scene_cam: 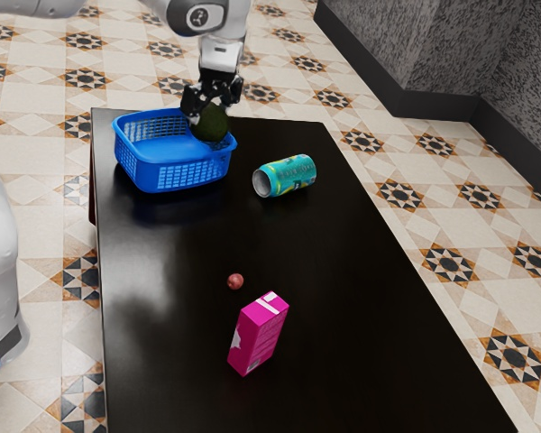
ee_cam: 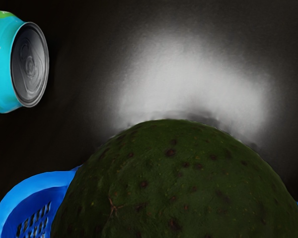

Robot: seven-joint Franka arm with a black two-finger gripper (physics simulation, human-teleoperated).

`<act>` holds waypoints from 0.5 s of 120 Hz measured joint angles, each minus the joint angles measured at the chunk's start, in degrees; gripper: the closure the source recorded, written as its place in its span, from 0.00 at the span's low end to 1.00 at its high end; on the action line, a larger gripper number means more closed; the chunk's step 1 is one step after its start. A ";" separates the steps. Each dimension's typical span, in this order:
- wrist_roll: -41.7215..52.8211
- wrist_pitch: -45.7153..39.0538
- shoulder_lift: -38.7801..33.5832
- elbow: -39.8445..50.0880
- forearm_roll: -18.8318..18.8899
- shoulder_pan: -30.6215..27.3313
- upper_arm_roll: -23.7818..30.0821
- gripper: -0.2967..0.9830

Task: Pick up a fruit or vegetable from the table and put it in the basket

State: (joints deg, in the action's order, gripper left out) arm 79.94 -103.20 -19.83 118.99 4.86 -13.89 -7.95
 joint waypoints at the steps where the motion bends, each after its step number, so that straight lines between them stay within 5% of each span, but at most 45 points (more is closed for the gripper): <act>1: 0.00 0.02 0.07 -0.08 0.02 -0.41 0.02 0.61; 54: 1.03 -0.19 1.97 -0.99 0.20 -9.46 2.06 0.61; 60: 1.17 -0.12 1.96 -0.96 0.12 -9.69 2.06 0.50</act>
State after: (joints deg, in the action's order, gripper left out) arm 81.12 -103.33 -17.87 118.03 4.98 -23.59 -5.89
